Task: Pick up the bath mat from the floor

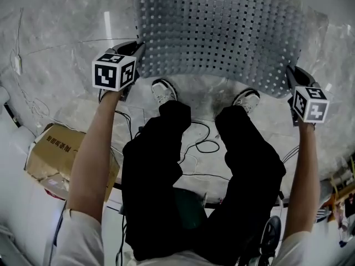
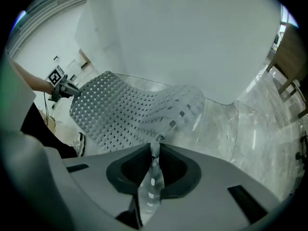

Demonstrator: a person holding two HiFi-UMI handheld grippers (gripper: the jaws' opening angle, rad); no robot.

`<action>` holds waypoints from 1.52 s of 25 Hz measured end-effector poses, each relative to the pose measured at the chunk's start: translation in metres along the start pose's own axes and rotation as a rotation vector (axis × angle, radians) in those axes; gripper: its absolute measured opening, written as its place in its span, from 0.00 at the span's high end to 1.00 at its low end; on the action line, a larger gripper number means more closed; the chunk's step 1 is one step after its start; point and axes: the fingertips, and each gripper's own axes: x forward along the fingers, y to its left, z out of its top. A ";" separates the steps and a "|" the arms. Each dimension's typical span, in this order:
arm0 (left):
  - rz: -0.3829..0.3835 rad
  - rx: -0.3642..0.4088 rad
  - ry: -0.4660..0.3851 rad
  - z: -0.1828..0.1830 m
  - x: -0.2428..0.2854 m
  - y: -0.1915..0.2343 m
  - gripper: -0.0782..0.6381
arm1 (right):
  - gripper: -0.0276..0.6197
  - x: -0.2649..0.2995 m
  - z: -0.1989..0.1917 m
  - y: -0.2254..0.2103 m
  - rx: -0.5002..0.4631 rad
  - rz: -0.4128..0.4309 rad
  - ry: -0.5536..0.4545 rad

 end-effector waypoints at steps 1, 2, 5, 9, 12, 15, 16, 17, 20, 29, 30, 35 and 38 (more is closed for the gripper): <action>-0.003 0.000 0.005 0.000 -0.013 -0.006 0.80 | 0.88 -0.011 0.003 0.008 -0.011 0.010 0.006; -0.005 -0.001 0.012 -0.001 -0.026 -0.012 0.80 | 0.88 -0.022 0.004 0.016 -0.025 0.019 0.016; -0.008 0.000 0.045 -0.005 -0.066 -0.025 0.80 | 0.88 -0.057 0.009 0.033 -0.078 0.042 0.047; -0.008 -0.026 0.092 -0.009 -0.116 -0.041 0.80 | 0.88 -0.111 0.011 0.042 -0.073 0.060 0.073; -0.008 -0.069 0.095 -0.015 -0.154 -0.060 0.80 | 0.88 -0.154 0.012 0.052 -0.061 0.082 0.077; -0.004 -0.089 0.084 -0.009 -0.191 -0.080 0.80 | 0.88 -0.194 0.018 0.060 -0.046 0.087 0.067; -0.002 -0.097 0.079 -0.006 -0.204 -0.087 0.80 | 0.88 -0.208 0.019 0.065 -0.042 0.089 0.066; 0.000 -0.108 0.076 -0.004 -0.219 -0.095 0.80 | 0.88 -0.223 0.020 0.070 -0.042 0.094 0.067; 0.012 -0.129 0.067 0.000 -0.265 -0.119 0.80 | 0.88 -0.272 0.026 0.082 -0.041 0.106 0.053; 0.055 -0.213 -0.054 0.026 -0.399 -0.155 0.80 | 0.88 -0.413 0.063 0.096 0.000 0.069 -0.083; 0.056 -0.221 -0.070 0.027 -0.414 -0.158 0.80 | 0.88 -0.429 0.065 0.099 0.004 0.061 -0.096; 0.049 -0.240 -0.170 0.037 -0.490 -0.159 0.81 | 0.88 -0.506 0.082 0.119 0.020 0.011 -0.168; 0.041 -0.216 -0.223 0.049 -0.532 -0.150 0.81 | 0.88 -0.544 0.099 0.135 0.037 -0.023 -0.222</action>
